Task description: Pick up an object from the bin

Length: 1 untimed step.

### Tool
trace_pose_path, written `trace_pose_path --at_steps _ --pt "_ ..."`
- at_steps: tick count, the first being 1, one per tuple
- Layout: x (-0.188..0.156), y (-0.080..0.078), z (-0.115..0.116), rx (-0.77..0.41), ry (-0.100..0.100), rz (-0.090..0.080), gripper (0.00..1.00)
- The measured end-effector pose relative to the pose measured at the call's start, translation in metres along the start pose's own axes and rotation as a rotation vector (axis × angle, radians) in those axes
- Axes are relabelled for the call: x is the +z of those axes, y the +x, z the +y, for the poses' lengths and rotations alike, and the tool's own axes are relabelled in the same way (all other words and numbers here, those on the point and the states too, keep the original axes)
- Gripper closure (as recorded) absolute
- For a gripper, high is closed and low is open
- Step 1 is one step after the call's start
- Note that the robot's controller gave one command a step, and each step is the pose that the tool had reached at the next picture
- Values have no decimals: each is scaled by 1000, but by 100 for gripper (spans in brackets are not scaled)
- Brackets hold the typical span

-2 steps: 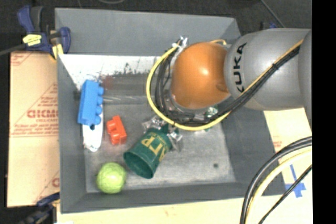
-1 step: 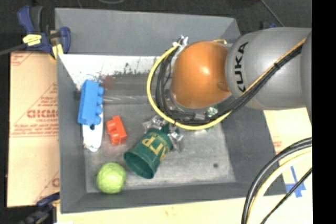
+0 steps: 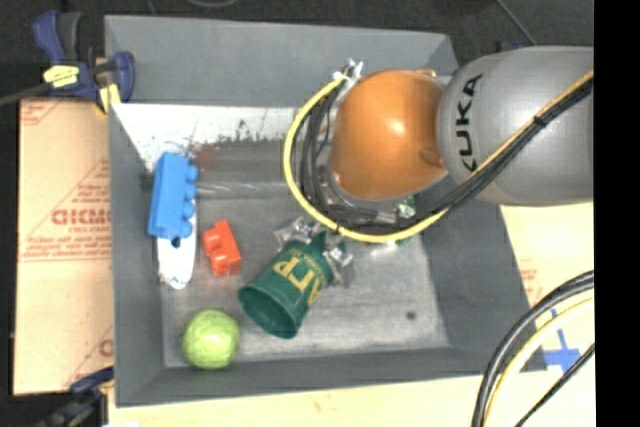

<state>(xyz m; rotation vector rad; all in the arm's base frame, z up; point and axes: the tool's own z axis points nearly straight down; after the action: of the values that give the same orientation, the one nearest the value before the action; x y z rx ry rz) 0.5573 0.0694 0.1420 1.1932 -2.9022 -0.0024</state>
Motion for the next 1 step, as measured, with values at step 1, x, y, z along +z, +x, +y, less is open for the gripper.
trace_pose_path --at_steps 1 --pt "-19 -1 -1 0 2 -2 100"
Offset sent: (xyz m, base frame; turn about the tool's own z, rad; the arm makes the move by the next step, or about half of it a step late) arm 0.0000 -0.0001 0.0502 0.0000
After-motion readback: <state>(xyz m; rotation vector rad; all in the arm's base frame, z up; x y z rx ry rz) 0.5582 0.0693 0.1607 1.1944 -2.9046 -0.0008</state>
